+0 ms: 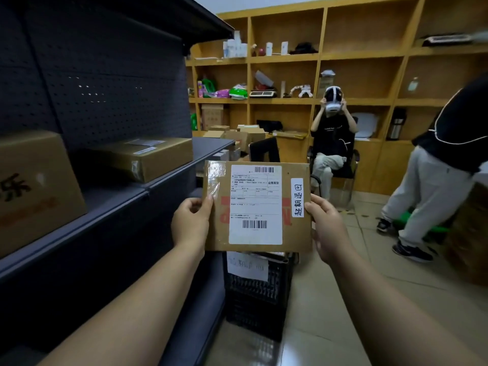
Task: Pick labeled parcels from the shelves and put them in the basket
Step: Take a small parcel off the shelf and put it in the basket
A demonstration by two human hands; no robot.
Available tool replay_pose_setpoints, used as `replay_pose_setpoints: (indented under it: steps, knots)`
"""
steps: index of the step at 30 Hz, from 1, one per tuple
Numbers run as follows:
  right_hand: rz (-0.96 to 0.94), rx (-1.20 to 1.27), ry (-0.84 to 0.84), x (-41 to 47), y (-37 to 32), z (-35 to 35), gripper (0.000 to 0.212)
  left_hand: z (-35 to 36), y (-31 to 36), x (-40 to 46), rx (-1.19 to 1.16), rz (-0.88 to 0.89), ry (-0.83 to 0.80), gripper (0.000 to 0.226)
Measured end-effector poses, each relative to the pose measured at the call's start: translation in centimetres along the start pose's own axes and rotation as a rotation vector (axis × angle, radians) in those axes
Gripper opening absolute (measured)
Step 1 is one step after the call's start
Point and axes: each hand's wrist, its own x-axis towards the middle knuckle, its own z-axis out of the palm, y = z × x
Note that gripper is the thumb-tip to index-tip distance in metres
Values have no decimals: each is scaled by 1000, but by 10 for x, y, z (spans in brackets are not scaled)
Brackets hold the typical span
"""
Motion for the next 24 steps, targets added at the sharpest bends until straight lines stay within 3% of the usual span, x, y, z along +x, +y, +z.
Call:
replay_pose_setpoints:
  steps: [6, 13, 20, 24]
  knots:
    - [8, -81, 95, 81, 33, 15, 37, 54, -29, 84, -2, -42, -82, 20]
    - [61, -65, 173, 160, 81, 31, 29, 109, -76, 171, 34, -67, -169, 17]
    - [124, -74, 229, 220, 126, 31, 18, 162, -132, 227, 48, -119, -195, 22]
    - [163, -84, 255, 256, 149, 29, 22, 190, -157, 254, 64, -141, -204, 23]
